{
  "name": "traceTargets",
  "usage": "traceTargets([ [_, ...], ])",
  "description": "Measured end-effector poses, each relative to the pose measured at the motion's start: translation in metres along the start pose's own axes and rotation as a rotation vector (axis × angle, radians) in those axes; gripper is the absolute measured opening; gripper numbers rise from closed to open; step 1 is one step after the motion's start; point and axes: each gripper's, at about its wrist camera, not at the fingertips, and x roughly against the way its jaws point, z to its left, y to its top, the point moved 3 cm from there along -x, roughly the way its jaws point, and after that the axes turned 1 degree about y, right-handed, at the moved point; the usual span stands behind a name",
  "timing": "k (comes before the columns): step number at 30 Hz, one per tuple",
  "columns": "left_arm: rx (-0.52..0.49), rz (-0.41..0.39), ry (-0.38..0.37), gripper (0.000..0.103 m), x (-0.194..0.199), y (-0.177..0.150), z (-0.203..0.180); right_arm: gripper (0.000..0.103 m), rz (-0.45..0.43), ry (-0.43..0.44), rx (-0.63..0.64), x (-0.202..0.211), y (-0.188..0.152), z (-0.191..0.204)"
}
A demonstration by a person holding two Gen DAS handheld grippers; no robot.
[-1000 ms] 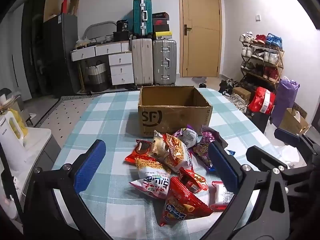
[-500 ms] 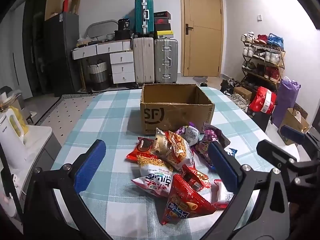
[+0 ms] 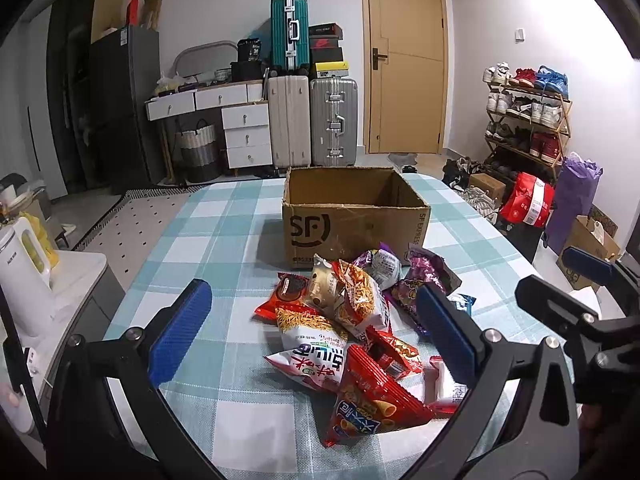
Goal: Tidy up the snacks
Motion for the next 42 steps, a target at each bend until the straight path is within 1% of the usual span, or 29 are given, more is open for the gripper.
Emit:
traceTargets([
  [2,-0.002,-0.003,0.01,0.102,0.0004,0.0002,0.0007,0.103,0.0,-0.002,0.004,0.0002,-0.0002,0.001],
  [22,0.008,0.0,0.018,0.102,-0.0026,-0.0008,0.0027,0.103,0.006,-0.003,-0.002,-0.0006,0.0006,0.0067],
  [25,0.008,-0.008,0.033,0.102,-0.0023,-0.0009,0.0042,0.103,0.003,-0.005,-0.001,0.0008,0.0008,0.0061],
  [42,0.02,0.006,0.022,0.102,-0.0073,-0.0034,0.0069,0.103,0.001,-0.004,0.005,0.0025,0.0008,0.005],
])
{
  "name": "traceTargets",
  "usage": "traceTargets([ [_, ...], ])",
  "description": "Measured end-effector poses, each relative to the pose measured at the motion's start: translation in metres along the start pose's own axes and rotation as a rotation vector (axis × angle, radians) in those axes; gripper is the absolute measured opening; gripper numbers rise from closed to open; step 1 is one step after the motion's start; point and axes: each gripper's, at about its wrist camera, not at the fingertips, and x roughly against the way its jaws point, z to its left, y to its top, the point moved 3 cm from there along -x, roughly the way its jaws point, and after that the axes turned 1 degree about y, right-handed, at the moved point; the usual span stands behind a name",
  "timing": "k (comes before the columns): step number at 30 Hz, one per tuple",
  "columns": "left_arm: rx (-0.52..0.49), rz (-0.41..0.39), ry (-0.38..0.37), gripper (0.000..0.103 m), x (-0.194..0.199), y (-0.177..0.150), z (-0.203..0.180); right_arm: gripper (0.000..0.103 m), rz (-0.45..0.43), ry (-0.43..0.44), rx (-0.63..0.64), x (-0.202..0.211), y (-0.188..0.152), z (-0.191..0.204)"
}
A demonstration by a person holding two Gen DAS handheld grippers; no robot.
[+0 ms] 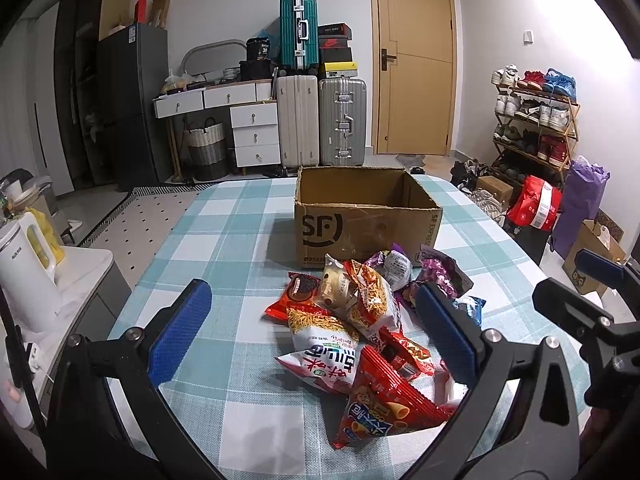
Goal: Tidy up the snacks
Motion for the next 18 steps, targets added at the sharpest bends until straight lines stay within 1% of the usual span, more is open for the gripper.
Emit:
traceTargets([
  [14,0.005,0.01,0.002,0.102,-0.006,-0.004,0.001,0.103,0.023,0.016,-0.004,0.0,-0.002,-0.002],
  [18,0.007,0.026,0.003,0.102,-0.011,-0.007,0.002,0.103,0.036,0.023,-0.009,-0.002,-0.006,-0.003],
])
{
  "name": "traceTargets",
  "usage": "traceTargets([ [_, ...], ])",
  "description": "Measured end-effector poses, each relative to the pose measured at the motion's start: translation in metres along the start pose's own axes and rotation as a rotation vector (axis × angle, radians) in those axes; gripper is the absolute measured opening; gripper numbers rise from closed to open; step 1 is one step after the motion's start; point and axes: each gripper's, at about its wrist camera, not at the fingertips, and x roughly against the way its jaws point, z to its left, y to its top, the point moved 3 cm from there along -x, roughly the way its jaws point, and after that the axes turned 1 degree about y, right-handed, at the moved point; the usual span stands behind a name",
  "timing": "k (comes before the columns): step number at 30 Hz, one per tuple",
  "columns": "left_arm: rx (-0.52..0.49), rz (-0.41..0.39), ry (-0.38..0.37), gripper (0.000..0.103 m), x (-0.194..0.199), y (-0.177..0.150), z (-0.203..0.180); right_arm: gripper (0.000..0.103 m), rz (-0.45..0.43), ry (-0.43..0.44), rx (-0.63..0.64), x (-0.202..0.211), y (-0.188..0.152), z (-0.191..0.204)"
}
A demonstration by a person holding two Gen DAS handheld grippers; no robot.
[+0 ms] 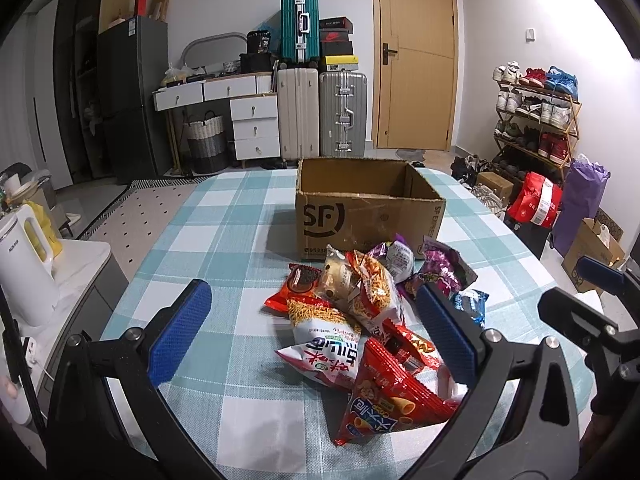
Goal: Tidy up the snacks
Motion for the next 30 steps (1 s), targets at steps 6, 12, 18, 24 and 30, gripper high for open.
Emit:
traceTargets([
  [6,0.008,0.007,0.005,0.102,-0.004,-0.003,0.003,0.103,0.039,0.009,-0.013,-0.009,-0.013,-0.003],
  [12,0.013,0.013,0.006,0.102,-0.004,-0.004,0.005,0.103,0.088,0.011,-0.027,-0.025,-0.032,-0.008],
  [18,0.018,0.019,0.012,0.102,-0.005,-0.006,0.01,0.103,0.14,0.014,-0.039,-0.041,-0.052,-0.012],
  [24,0.025,0.024,0.002,0.102,-0.009,-0.009,0.011,0.103,0.191,0.018,-0.048,-0.057,-0.067,-0.017],
  [30,0.025,0.028,0.002,0.102,-0.01,-0.011,0.013,0.103,0.247,0.026,-0.039,-0.073,-0.08,-0.017],
])
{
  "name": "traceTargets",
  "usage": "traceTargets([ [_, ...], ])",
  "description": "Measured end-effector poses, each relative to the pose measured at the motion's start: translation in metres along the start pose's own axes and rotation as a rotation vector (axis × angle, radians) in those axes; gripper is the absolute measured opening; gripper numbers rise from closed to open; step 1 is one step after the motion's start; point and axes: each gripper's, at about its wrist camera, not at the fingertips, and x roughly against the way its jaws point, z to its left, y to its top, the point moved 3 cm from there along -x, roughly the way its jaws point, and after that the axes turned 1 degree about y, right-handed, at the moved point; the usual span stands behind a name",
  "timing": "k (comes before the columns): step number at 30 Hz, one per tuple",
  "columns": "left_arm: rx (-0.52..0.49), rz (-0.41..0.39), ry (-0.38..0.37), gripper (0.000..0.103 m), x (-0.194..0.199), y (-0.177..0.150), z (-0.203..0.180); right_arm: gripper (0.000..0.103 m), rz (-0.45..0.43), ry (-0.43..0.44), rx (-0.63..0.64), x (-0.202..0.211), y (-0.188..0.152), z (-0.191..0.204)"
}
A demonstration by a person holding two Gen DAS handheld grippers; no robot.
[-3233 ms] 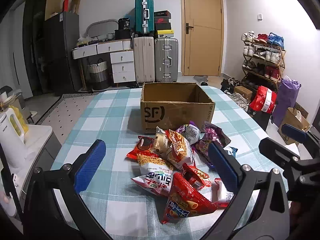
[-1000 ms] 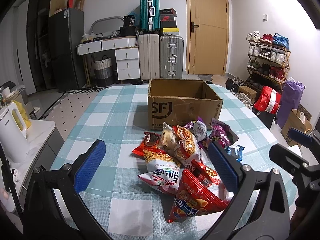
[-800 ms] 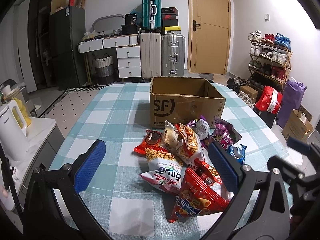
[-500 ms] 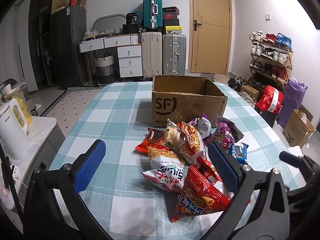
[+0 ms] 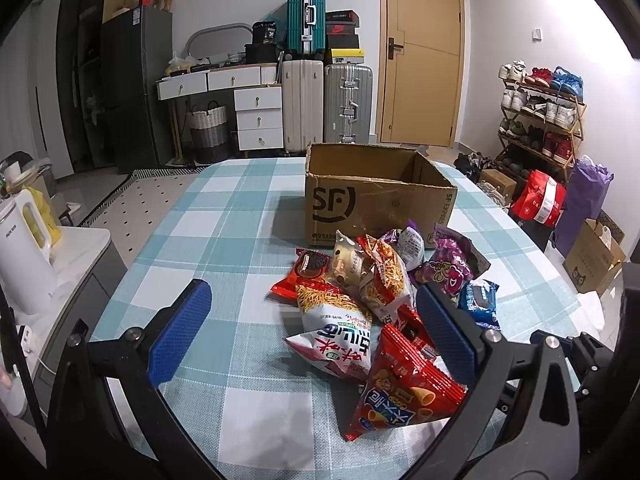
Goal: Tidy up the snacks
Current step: 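Grasp the white-and-red wafer pack with the right gripper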
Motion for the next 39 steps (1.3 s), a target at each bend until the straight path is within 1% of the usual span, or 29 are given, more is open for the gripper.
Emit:
traceTargets([
  [8,0.017,0.007,-0.012,0.102,-0.004,-0.003,0.007,0.103,0.044,-0.003,0.028,-0.019,-0.007,0.004],
  [12,0.03,0.006,-0.011,0.102,-0.005,-0.005,0.013,0.098,0.064,-0.016,0.065,-0.027,-0.01,0.01],
  [14,0.034,0.004,-0.013,0.102,-0.006,-0.006,0.016,0.089,0.075,-0.019,0.081,-0.032,-0.011,0.013],
  [15,0.036,0.004,-0.012,0.102,-0.006,-0.006,0.018,0.078,0.084,-0.013,0.085,-0.034,-0.012,0.014],
  [17,0.045,0.009,-0.016,0.102,-0.007,-0.008,0.021,0.076,0.083,-0.017,0.092,-0.035,-0.014,0.014],
  [18,0.049,0.012,-0.02,0.102,-0.008,-0.009,0.022,0.072,0.08,-0.018,0.096,-0.035,-0.014,0.014],
  [19,0.051,0.015,-0.021,0.102,-0.009,-0.01,0.023,0.063,0.077,-0.019,0.098,-0.035,-0.015,0.015],
  [22,0.049,0.028,-0.034,0.102,-0.011,-0.015,0.025,0.058,0.069,0.001,0.083,-0.033,-0.016,0.014],
  [24,0.046,0.031,-0.041,0.102,-0.011,-0.018,0.026,0.057,0.065,0.013,0.069,-0.032,-0.016,0.011],
  [30,0.019,0.043,-0.104,0.102,-0.012,-0.031,0.023,0.057,0.054,0.033,0.035,-0.025,-0.014,0.003],
  [39,-0.021,0.068,-0.261,0.102,-0.011,-0.047,0.001,0.057,0.027,0.052,0.014,-0.013,-0.009,-0.001],
])
